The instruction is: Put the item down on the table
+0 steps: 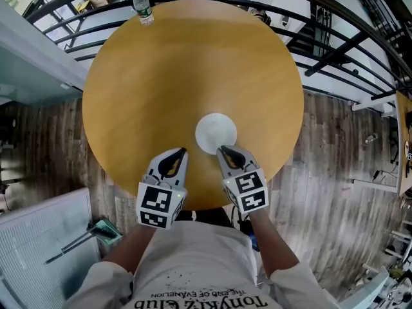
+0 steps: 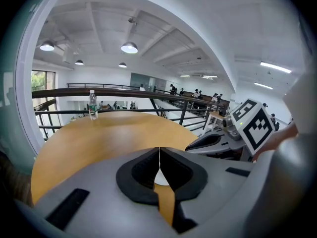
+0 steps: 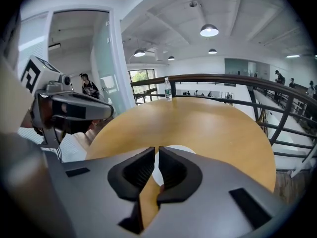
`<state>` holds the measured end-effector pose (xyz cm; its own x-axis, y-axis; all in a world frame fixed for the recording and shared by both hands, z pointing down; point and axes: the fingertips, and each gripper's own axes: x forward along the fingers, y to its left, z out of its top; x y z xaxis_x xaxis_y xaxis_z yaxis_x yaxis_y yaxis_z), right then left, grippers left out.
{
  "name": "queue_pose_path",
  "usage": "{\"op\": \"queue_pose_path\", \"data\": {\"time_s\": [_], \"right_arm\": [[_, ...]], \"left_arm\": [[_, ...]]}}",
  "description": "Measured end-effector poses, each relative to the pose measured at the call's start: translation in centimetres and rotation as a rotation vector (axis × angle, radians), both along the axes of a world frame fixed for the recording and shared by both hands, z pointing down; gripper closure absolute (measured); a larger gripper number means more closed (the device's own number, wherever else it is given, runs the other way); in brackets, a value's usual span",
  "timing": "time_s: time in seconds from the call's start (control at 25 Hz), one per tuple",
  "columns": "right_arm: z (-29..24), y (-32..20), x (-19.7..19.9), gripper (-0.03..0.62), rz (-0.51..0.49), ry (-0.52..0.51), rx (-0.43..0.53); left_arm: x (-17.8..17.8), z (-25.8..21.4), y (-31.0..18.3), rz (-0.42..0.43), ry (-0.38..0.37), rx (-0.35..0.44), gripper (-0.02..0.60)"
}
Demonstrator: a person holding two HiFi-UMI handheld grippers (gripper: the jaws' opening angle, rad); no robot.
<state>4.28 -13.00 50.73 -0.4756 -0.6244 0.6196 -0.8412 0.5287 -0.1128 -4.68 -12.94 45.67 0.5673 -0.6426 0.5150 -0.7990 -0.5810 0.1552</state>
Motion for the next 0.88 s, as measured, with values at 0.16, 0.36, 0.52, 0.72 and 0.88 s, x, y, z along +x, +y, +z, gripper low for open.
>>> {"op": "queue_pose_path", "data": {"time_s": [0.16, 0.36, 0.52, 0.72, 0.88], "right_arm": [[-1.9, 1.6, 0.7, 0.557, 0.012, -0.024, 0.023], [-3.9, 3.5, 1.7, 0.566, 0.037, -0.051, 0.05], [-5.0, 4.9, 1.8, 0.568, 0.043, -0.073, 0.058], [-5.6, 5.6, 2.5, 0.568, 0.08, -0.105, 0.051], [-6.3, 5.8, 2.8, 0.568, 0.098, -0.119, 0.063]], "left_arm": [[0.9, -1.0, 0.8, 0.022, -0.003, 0.01, 0.558], [1.3, -1.7, 2.5, 0.042, -0.003, 0.011, 0.558], [1.0, -2.4, 3.2, 0.035, 0.01, 0.019, 0.558], [1.5, -3.3, 3.4, 0.048, 0.013, 0.029, 0.558], [1.8, -3.5, 3.7, 0.068, 0.008, 0.032, 0.558]]}}
